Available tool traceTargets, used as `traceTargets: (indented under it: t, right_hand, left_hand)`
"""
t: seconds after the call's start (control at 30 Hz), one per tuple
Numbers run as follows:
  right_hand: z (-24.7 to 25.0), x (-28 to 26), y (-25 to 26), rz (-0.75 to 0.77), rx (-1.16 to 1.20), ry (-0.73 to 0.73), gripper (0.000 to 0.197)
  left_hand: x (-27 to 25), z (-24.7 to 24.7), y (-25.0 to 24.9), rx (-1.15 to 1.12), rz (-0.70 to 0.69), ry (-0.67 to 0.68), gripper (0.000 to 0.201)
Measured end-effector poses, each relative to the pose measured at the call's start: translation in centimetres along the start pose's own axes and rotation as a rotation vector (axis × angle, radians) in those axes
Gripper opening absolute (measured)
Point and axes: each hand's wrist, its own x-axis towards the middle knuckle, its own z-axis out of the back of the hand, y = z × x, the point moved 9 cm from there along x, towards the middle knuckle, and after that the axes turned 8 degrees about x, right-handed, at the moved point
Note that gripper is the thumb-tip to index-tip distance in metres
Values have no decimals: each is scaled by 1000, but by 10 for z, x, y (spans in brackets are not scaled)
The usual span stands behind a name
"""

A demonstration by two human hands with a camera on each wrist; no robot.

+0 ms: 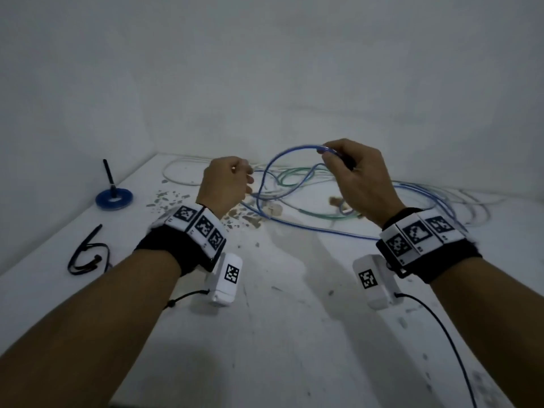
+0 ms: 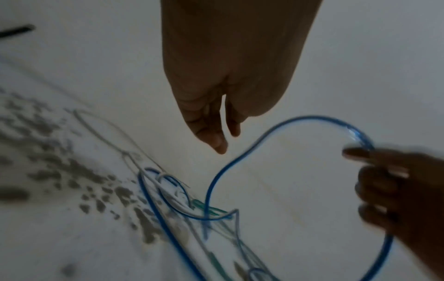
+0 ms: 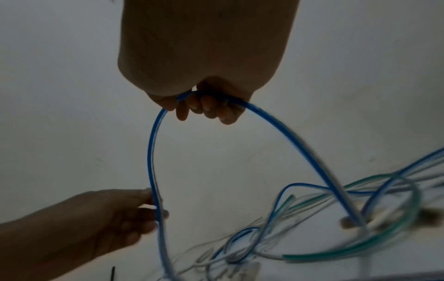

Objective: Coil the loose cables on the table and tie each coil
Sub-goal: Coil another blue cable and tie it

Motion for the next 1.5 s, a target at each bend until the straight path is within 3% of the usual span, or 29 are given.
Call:
traceTargets:
  t: [0.1, 0.23, 0.33, 0.4, 0.53, 0.63, 0.73, 0.8, 0.9, 0.97, 1.1, 1.2, 1.33, 1.4, 1.5]
  right_hand:
    - [25, -20, -4, -49, 47, -39, 14]
    - [49, -38, -3, -108, 163, -145, 13]
    - [59, -47, -4, -150, 220, -164, 13]
    - [62, -54, -3, -157, 224, -136, 15]
    - [63, -69, -17, -183, 124, -7, 22]
    - [62, -83, -40, -271, 19, 81, 20]
    - [61, -92, -42, -297, 219, -7, 17]
    - [69, -95, -40, -305, 419, -177, 25]
    - [74, -100, -49, -376, 577, -357, 34]
    - [64, -100, -47, -385, 528, -319, 26]
    - [31, -102, -34, -337, 437, -117, 8]
    - [20, -99, -24, -321, 342, -23, 21]
    - [21, -94, -16, -298, 211, 50, 38]
    - [20, -94, -9, -248, 134, 56, 32]
    - [30, -87, -5, -184, 101, -93, 8]
  left_hand:
    - [-25, -25, -23, -343, 78, 177, 22]
    - [-63, -63, -52, -376, -15, 425, 39]
    - [-80, -77, -62, -204, -110, 429, 32]
    - [-86, -81, -67, -172, -124, 399, 13]
    - [-86, -74, -69, -500, 22, 296, 10]
    - [-89, -78, -67, -736, 154, 303, 5]
    - [-98, -90, -65, -813, 242, 361, 5]
    - [-104, -97, -64, -787, 245, 414, 5]
    - [-117, -105, -70, -468, 85, 565, 2]
    - [-124, -106, -74, -289, -10, 606, 11]
    - [-127, -104, -83, -244, -29, 617, 30]
    - [-130, -99, -87, -284, -48, 600, 28]
    - [-122, -84, -81, -274, -67, 451, 20]
    - [-119, -81, -78, -260, -66, 417, 18]
    - [-120, -84, -80, -331, -27, 480, 14]
